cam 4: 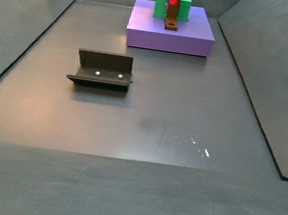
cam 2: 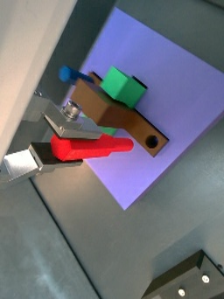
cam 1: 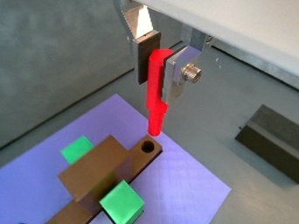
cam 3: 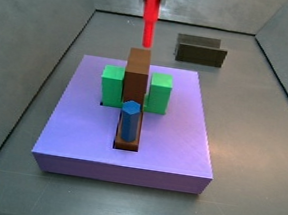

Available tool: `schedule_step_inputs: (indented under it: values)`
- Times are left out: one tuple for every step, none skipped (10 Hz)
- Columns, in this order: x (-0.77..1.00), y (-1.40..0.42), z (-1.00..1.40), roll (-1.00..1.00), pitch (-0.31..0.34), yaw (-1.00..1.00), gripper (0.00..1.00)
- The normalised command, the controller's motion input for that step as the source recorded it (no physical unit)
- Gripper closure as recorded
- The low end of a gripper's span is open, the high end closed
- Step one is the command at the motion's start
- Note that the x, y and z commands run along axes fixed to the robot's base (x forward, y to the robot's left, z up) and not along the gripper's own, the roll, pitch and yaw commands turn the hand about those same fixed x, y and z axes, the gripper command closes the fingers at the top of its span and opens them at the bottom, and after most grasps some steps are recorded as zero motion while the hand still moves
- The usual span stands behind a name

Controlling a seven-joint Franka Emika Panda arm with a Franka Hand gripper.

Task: Pick up the red object. Move up. Place the red object on the fixture. Regrasp the red object. Move to above the board. Insert the red object.
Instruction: Insert the red object.

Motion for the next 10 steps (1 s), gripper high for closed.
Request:
schedule_step_inputs:
  values:
    - [0.08,0.0,-0.8,0.21,0.019,-0.01,1.0]
    - [0.0,0.0,-0.55,0.08,0.0,-0.01,1.0]
    - [0.01,-0.01,-0.38,0.0,0.0,-0.04,1.0]
    - [0.0,0.0,-0.33,0.0,0.0,-0.04,1.0]
    - [0.0,0.0,-0.27,0.0,0.0,-0.04,1.0]
    - [0.0,0.0,-0.24,0.0,0.0,-0.03,1.0]
    - [0.0,0.01,-0.24,0.0,0.0,-0.01,1.0]
    - [0.0,0.01,-0.26,0.0,0.0,0.0,1.0]
    - [0.0,0.04,-0.27,0.0,0.0,0.0,1.0]
    - [-0.02,0.1,-0.22,-0.04,0.0,-0.01,1.0]
